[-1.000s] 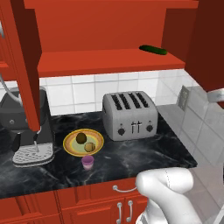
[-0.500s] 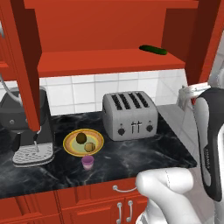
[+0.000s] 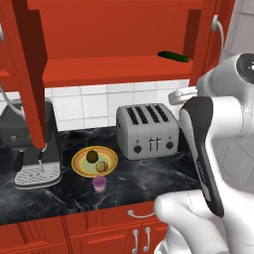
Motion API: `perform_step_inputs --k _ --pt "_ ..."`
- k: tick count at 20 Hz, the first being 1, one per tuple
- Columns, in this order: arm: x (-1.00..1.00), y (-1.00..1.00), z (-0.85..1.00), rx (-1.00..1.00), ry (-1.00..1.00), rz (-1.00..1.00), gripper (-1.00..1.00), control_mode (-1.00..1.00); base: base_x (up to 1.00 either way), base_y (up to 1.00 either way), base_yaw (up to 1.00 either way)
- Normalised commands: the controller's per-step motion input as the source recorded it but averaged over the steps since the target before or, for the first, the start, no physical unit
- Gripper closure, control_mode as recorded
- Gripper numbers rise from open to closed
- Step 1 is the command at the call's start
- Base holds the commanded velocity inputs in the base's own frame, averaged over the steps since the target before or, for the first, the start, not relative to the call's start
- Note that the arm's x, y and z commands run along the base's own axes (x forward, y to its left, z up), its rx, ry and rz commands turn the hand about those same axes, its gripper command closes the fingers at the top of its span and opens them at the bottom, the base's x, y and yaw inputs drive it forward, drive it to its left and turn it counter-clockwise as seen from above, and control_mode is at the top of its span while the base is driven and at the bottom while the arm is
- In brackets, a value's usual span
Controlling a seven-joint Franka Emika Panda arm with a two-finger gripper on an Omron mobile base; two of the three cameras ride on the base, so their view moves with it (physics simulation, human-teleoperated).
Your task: Pick the avocado and bread from the counter and place them on the plate. Then pick the jam from the cabinet and place it next to the plate. Lastly close the cabinet door.
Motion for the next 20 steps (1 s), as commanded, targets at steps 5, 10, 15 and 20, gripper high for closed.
perform_step_inputs --k 5,10,15,20 --pt "0.98 0.01 0.0 0.0 0.01 0.01 -1.0 -1.0 0.0 0.0 0.0" --pt "0.99 0.02 -0.01 0.0 0.0 0.04 -1.0 -1.0 0.0 0.0 0.0" --pt "0.99 0.0 -0.03 0.0 0.0 0.05 -1.0 -1.0 0.0 0.0 0.0" --pt "0.99 0.0 -0.12 0.0 0.0 0.07 -1.0 -1.0 0.0 0.0 0.0"
